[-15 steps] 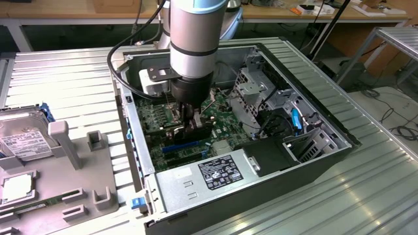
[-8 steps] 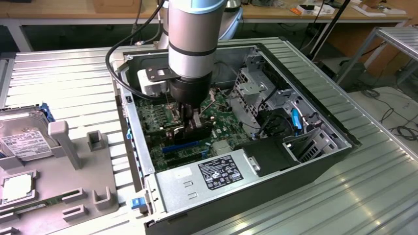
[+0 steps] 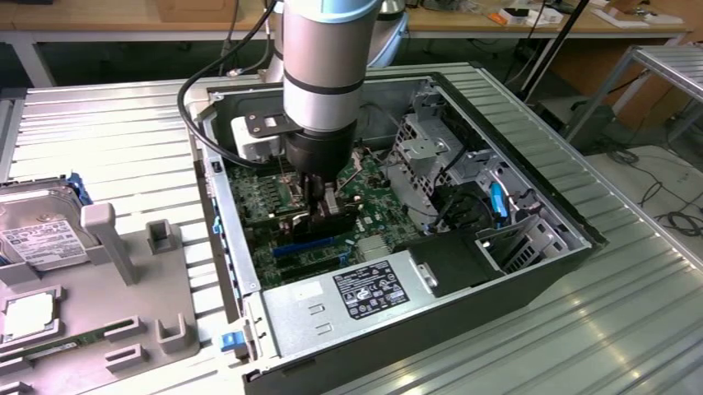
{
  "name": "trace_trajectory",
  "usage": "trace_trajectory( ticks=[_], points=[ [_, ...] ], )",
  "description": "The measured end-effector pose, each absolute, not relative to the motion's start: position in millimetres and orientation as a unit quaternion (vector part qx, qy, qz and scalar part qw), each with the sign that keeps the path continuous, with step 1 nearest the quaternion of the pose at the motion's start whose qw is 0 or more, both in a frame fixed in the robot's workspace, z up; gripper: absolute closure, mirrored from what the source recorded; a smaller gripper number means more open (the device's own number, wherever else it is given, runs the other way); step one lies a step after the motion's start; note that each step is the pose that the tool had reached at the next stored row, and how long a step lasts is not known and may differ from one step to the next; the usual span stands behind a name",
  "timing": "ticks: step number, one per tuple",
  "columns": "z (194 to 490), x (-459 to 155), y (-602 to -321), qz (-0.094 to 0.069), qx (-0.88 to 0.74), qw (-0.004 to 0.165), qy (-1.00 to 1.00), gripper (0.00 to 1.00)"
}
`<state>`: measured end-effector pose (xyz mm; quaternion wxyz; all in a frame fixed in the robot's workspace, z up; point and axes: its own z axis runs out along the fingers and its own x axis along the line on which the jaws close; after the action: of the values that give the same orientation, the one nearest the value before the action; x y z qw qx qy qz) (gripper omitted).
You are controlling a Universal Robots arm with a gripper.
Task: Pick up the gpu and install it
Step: 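Insert the gpu into the slot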
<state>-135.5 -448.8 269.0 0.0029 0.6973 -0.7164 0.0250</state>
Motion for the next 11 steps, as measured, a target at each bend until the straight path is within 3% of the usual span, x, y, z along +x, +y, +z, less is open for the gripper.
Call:
trace_trajectory(
  ticks=[11],
  points=[
    [264.2,-135.4,-448.7,0.025,0.697,0.002,-0.716,0.73]
  ],
)
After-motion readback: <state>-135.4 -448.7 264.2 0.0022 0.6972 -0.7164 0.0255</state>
